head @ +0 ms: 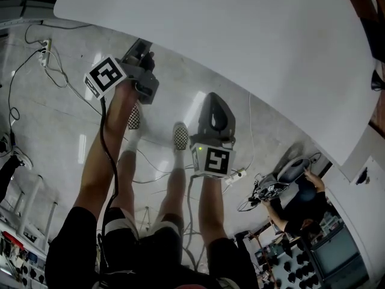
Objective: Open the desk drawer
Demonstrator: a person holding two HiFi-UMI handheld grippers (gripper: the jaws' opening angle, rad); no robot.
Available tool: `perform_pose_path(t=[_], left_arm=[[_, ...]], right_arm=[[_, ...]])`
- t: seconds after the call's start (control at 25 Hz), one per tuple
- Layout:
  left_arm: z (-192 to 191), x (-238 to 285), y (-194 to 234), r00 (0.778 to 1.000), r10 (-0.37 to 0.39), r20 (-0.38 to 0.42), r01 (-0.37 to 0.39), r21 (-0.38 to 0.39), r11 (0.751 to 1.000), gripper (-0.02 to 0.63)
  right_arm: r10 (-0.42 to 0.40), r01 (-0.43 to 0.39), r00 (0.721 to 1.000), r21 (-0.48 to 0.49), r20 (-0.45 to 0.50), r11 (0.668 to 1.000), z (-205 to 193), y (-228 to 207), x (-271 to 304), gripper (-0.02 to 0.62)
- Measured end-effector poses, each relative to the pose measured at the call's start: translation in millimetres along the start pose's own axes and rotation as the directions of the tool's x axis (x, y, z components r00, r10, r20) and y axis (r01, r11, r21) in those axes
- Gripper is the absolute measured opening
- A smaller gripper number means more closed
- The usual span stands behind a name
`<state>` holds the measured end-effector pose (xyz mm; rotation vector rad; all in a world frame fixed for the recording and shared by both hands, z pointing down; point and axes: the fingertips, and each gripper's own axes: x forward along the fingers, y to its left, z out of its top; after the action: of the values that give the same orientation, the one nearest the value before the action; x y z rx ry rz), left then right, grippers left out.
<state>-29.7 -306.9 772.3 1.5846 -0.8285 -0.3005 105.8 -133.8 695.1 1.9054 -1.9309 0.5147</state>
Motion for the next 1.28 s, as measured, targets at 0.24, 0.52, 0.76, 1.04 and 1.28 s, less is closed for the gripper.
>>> perform_pose_path(t=[0.24,0.52,0.76,1.04,1.28], left_arm=[[2,9,6,1.000,0.013,0.006,-0.013,-0.025,1.000,0.101],[1,9,-1,0.999,-0.046,0.018,0.048,-0.106,0.993,0.044],[1,8,2,0.995,-0.086,0.041,0.090,-0.102,0.991,0.031],[-3,-2,-2,0.995,-0.083,0.049,0.088,-0.119,0.989,0.029],[-9,-24,-1,0.993,-0.100,0.055,0.108,-0.166,0.980,0.029]], right_arm=[[-0.005,0.005,1.000,0.006,-0.019,1.000,0,-6,2,0.005],[-0.002,0.002,1.000,0.002,-0.025,1.000,-4,-6,3,0.005],[-0.009,0.009,0.999,-0.006,-0.032,1.000,-6,-13,-5,0.005],[-0.014,0.014,1.000,-0.007,-0.019,1.000,-8,-10,-21,0.005],[-0.011,0.011,1.000,-0.018,-0.007,1.000,-9,-1,-32,0.005]])
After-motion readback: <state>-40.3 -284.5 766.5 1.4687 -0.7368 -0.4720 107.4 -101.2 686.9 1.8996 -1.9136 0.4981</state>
